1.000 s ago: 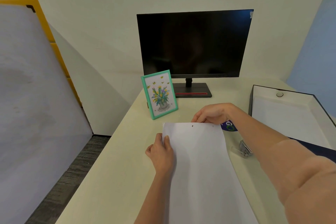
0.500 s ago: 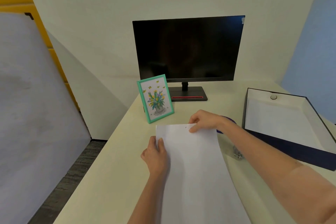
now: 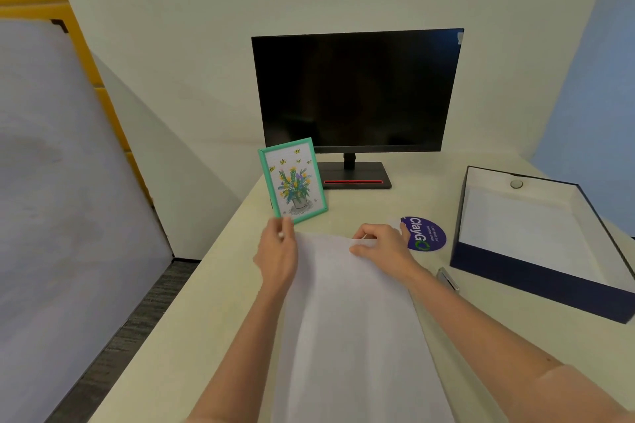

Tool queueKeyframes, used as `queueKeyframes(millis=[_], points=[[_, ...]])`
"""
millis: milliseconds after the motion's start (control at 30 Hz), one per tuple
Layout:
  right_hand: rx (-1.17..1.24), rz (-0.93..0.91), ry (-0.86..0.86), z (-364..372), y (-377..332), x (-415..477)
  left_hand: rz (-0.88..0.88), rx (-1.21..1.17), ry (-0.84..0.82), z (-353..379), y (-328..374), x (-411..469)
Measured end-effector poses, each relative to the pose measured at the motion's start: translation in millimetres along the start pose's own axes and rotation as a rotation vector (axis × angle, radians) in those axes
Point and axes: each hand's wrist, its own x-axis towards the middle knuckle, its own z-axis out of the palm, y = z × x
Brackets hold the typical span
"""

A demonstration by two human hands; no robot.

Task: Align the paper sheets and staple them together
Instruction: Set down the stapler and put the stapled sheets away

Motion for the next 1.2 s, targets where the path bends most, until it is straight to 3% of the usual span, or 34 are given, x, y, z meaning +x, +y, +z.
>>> queueKeyframes(millis=[67, 133, 167, 267, 367, 600, 800, 1033, 1200], points=[[-0.009, -0.023, 0.008, 1, 0, -1, 0.309, 0.206, -0.016, 8, 28, 16], [-0.024, -0.041, 0.005, 1, -1, -2, 0.566, 0.400, -0.256, 21, 52, 28], [-0.036, -0.051, 0.012, 1, -1, -2, 0.597, 0.479, -0.415, 27, 61, 31], [-0.113, -0.064, 0.035, 2, -2, -1, 0.431, 0.655, -0.777, 43, 73, 40], [-0.180, -0.073, 0.057, 3, -4, -2, 0.267, 0.683, -0.907, 49, 73, 46], [-0.336, -0.189, 0.149, 12, -3, -12, 0.224, 0.632, -0.942, 43, 63, 49], [-0.457, -0.295, 0.278, 23, 6, -21, 0.404, 0.562, -0.861, 33, 50, 35], [-0.457, -0.302, 0.283, 27, 10, -23, 0.628, 0.603, -0.743, 34, 34, 24], [-0.430, -0.292, 0.259, 25, 11, -20, 0.721, 0.702, -0.745, 37, 35, 23]])
